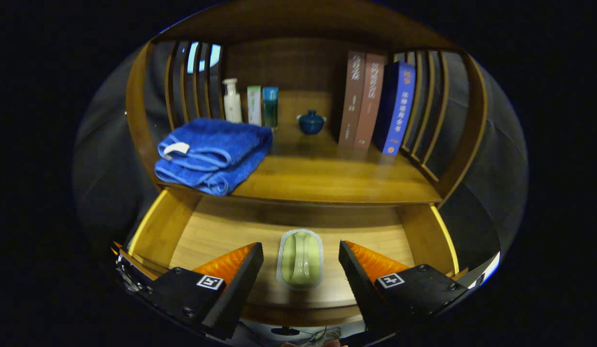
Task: Pull open the drawer, take out the items inside it, and place them on the countertop above the cabinet.
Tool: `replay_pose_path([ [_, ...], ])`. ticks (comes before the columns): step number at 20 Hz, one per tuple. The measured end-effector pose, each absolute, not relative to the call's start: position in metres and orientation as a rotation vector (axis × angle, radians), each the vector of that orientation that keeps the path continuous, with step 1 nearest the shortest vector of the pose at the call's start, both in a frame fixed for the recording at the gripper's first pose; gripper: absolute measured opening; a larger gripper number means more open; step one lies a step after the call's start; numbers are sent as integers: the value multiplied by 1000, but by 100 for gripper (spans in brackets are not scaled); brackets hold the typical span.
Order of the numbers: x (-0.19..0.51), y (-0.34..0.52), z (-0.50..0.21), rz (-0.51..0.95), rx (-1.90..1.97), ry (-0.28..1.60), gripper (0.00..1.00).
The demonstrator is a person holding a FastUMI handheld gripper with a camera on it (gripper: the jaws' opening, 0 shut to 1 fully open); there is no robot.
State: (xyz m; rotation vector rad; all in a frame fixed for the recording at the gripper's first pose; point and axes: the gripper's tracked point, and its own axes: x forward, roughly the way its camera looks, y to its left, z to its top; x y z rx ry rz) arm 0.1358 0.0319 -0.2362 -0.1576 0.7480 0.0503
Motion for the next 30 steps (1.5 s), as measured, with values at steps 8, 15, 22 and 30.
replay_pose_path([
  [8,167,21,-293,-24,-70,934,99],
  [15,166,19,-322,-52,-81,1098,64],
  [22,166,19,-313,-29,-108,1069,17],
  [30,144,28,-229,-2,-106,886,17],
])
